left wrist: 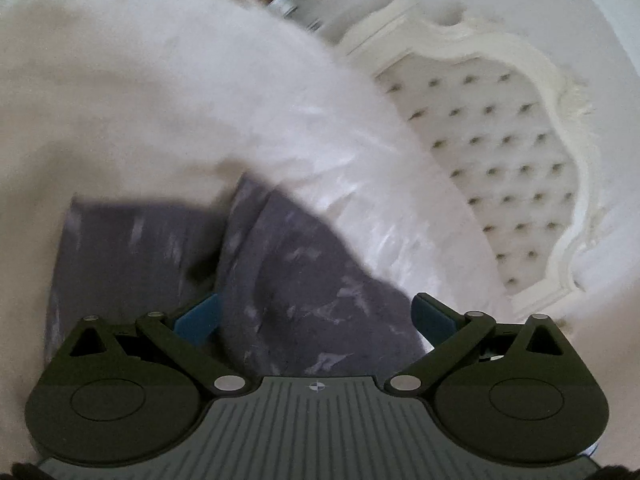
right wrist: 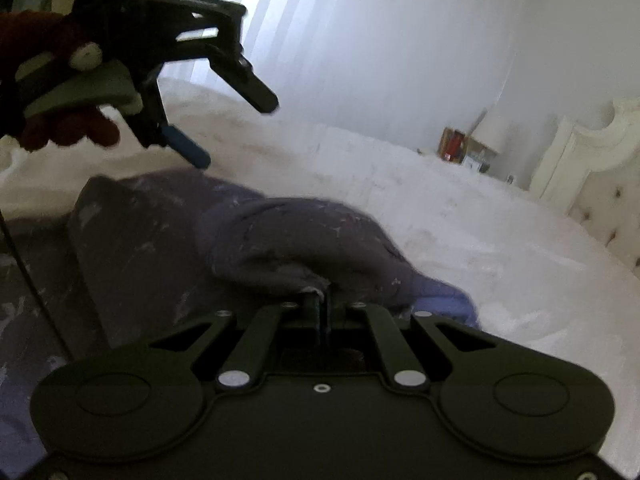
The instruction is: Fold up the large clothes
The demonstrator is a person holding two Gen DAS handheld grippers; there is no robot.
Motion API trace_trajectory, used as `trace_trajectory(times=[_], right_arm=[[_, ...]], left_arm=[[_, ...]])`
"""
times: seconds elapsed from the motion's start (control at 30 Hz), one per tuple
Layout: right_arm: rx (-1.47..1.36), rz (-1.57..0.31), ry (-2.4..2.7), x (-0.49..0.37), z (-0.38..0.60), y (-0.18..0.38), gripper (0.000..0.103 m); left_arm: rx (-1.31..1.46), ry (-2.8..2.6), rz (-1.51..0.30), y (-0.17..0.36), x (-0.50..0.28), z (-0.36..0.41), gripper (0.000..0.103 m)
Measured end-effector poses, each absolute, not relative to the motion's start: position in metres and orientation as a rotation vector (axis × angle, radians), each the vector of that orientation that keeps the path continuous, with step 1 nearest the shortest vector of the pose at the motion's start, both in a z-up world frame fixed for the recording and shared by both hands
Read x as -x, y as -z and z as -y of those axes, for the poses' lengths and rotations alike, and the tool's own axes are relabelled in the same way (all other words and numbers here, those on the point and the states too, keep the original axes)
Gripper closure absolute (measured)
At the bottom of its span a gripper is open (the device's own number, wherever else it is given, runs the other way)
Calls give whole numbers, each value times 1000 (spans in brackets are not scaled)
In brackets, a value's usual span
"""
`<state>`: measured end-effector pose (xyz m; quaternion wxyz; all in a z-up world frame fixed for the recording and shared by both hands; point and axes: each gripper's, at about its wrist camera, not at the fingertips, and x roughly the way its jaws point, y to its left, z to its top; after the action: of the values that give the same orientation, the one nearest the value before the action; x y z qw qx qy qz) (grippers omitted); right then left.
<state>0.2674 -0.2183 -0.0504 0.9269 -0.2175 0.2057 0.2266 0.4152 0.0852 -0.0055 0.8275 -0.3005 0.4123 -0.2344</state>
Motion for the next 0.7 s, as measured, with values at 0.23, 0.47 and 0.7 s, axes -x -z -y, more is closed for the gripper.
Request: trace_trajectory(times=[0.23,0.47,0.7], right_arm=[[375,-433,-428,-268,230,46,91],[244,-485,-396,-265,241,41,70],[-279,-611,-477,-249,296,40,11]], left_arm=[[585,431,-927,34,-411,-72,0],[838,443,-981,41,-424,-67,90],[850,519,-895,6,-429,-57,90]])
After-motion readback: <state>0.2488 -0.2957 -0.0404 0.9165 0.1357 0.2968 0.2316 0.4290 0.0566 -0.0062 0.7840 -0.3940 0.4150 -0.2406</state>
